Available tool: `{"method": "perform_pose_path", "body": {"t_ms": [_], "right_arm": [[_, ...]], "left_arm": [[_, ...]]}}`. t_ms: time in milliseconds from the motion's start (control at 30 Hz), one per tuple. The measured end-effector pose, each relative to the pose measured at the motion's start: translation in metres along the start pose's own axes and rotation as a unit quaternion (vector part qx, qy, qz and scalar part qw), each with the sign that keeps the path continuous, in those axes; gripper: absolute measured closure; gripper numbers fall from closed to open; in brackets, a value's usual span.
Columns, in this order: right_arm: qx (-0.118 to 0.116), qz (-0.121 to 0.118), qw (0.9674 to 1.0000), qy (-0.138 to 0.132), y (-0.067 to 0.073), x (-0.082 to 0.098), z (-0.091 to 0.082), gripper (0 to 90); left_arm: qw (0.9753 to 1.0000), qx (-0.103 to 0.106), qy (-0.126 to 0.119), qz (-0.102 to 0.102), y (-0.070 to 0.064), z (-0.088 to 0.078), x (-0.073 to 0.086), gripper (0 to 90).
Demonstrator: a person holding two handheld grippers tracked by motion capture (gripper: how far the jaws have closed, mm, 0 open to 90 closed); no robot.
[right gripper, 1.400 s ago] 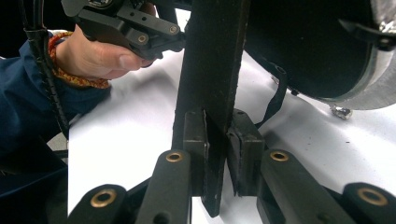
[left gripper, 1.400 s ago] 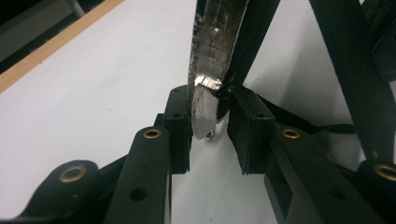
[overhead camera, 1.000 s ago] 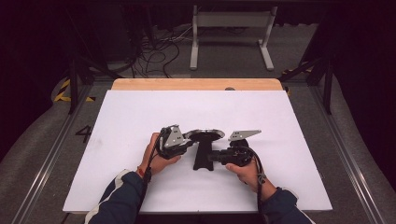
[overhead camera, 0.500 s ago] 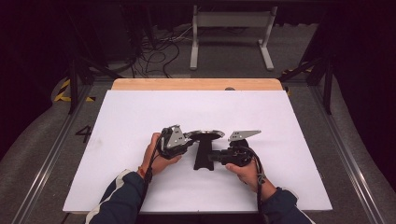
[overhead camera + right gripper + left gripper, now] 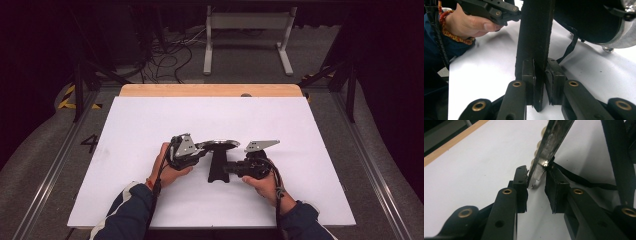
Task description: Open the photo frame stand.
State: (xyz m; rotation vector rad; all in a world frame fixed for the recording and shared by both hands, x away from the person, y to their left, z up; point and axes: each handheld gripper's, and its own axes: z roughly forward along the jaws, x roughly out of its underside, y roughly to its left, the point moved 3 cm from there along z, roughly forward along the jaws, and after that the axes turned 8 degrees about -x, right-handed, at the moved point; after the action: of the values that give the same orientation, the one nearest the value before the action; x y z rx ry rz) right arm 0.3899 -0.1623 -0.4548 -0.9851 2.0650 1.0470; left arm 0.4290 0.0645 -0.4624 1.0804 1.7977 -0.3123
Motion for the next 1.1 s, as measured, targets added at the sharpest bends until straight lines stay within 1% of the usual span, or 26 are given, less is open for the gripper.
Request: {"method": "perform_pose_path", "body": {"t_ms": [67, 133, 167, 267, 300, 333, 433, 533, 567, 600, 633, 667, 700, 733, 767, 800, 867, 900, 967, 1000, 1100], "right_arm": [[0.002, -0.001, 1.0000, 0.000, -0.001, 0.000, -0.001, 78.4], [0.003, 0.000, 1.0000, -0.001, -0.003, 0.001, -0.003, 76.7], [0.004, 0.002, 1.0000, -0.001, -0.003, 0.001, -0.004, 76.9], [0.012, -0.001, 0.9999, -0.004, -0.002, 0.000, -0.007, 77.1], [0.015, -0.005, 0.9999, -0.006, -0.002, -0.001, -0.008, 76.6], [0.021, -0.007, 0.9997, -0.006, -0.001, -0.001, -0.010, 76.4], [0.045, -0.026, 0.9986, -0.005, 0.003, -0.003, -0.014, 74.7], [0.074, -0.055, 0.9958, 0.001, 0.009, -0.005, -0.020, 74.6], [0.083, -0.064, 0.9945, -0.005, 0.012, -0.007, -0.024, 76.3], [0.083, -0.064, 0.9945, -0.005, 0.012, -0.007, -0.024, 76.3], [0.088, -0.067, 0.9938, -0.010, 0.014, -0.008, -0.027, 78.6], [0.104, -0.078, 0.9914, -0.019, 0.019, -0.010, -0.033, 81.7], [0.115, -0.081, 0.9899, -0.022, 0.021, -0.011, -0.036, 82.4], [0.115, -0.081, 0.9899, -0.022, 0.021, -0.011, -0.036, 82.4], [0.127, -0.084, 0.9876, -0.036, 0.025, -0.013, -0.041, 85.0], [0.127, -0.084, 0.9876, -0.036, 0.025, -0.013, -0.041, 85.0], [0.133, -0.086, 0.9862, -0.050, 0.028, -0.014, -0.045, 85.3], [0.136, -0.090, 0.9846, -0.063, 0.032, -0.014, -0.049, 89.1], [0.134, -0.092, 0.9844, -0.066, 0.033, -0.014, -0.050, 90.0], [0.134, -0.098, 0.9835, -0.071, 0.035, -0.014, -0.050, 90.0], [0.133, -0.107, 0.9825, -0.076, 0.041, -0.015, -0.049, 90.0]], "left_arm": [[1.0000, 0.006, 0.005, -0.002, 0.001, 0.000, 0.002, 72.3], [0.9999, 0.010, 0.008, 0.000, 0.003, -0.001, 0.004, 70.5], [0.9999, 0.011, 0.006, -0.004, 0.003, -0.002, 0.004, 70.3], [0.9999, 0.010, 0.003, 0.000, 0.004, -0.005, 0.004, 70.3], [0.9999, 0.010, 0.001, 0.001, 0.004, -0.007, 0.003, 69.8], [0.9999, 0.011, 0.001, 0.002, 0.004, -0.008, 0.003, 69.6], [0.9999, 0.014, -0.002, 0.006, 0.004, -0.012, 0.002, 68.0], [0.9998, 0.016, -0.006, 0.008, 0.005, -0.016, 0.001, 66.6], [0.9998, 0.016, -0.007, 0.006, 0.005, -0.017, 0.001, 66.2], [0.9998, 0.016, -0.007, 0.006, 0.005, -0.017, 0.001, 65.9], [0.9998, 0.016, -0.006, 0.007, 0.005, -0.018, 0.000, 65.9], [0.9998, 0.016, -0.010, 0.004, 0.006, -0.019, 0.000, 65.1], [0.9998, 0.016, -0.010, 0.004, 0.006, -0.019, 0.000, 64.0], [0.9998, 0.016, -0.010, 0.000, 0.006, -0.019, 0.000, 64.0], [0.9998, 0.016, -0.009, 0.000, 0.006, -0.019, 0.000, 61.3], [0.9999, 0.015, -0.006, 0.000, 0.006, -0.019, 0.000, 61.3], [0.9999, 0.013, -0.004, -0.001, 0.006, -0.020, 0.000, 58.8], [0.9999, 0.012, -0.004, 0.000, 0.005, -0.021, 0.000, 58.6], [0.9999, 0.010, -0.004, 0.000, 0.006, -0.020, 0.000, 58.1], [1.0000, 0.009, -0.003, 0.000, 0.006, -0.020, 0.000, 57.2], [1.0000, 0.007, 0.004, -0.004, 0.006, -0.018, 0.001, 54.8]]}}
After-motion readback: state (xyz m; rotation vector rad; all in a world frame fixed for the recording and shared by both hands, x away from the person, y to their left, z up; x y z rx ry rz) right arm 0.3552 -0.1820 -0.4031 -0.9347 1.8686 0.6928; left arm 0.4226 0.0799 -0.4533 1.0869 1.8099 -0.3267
